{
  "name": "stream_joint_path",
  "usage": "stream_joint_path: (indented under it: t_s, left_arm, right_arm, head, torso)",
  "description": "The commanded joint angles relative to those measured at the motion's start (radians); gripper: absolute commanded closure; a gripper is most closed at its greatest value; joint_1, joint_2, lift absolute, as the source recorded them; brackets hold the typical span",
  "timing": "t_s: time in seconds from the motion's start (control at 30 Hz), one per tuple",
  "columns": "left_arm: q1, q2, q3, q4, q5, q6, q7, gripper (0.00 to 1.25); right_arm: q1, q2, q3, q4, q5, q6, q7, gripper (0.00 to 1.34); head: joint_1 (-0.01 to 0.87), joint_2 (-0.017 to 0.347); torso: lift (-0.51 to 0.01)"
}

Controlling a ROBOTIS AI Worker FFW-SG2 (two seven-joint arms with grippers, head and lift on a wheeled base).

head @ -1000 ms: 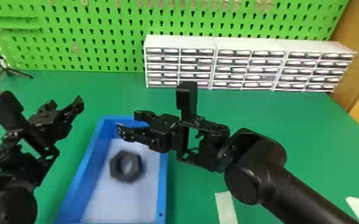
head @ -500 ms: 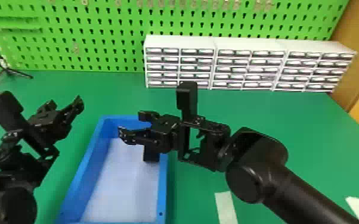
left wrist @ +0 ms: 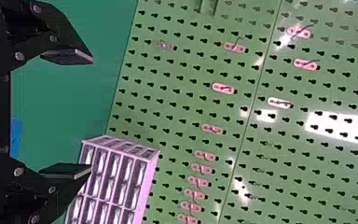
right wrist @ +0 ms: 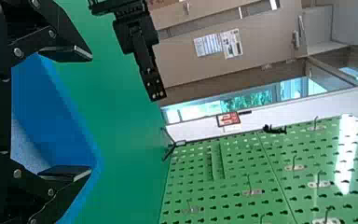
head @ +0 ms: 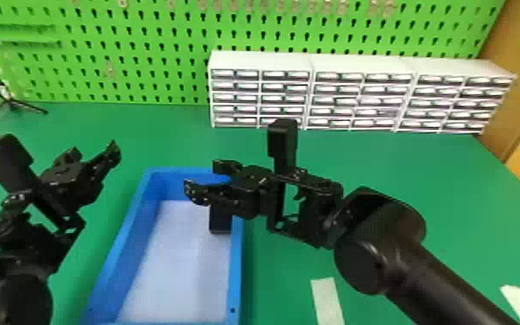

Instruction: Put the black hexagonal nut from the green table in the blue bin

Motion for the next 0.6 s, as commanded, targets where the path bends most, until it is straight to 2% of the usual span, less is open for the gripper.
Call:
stream_joint_path:
  t_s: [0.0,0.57]
  left_arm:
    - [0.004,0.000,0.003,0.000,0.005,0.000,0.000,0.43]
    - [0.006,0.000,0.014,0.000,0.009,0.000,0.000,0.43]
  right_arm:
    - [0.040,0.012,-0.068,-0.008,0.033,0.011,-0.002,0.41]
    - [0.214,0.087,-0.358,-0.039,0.192,0.054,-0.002,0.41]
  head:
    - [0.692,0.008]
    - [0.692,0.008]
  torso:
    - [-0.097]
    - [-0.097]
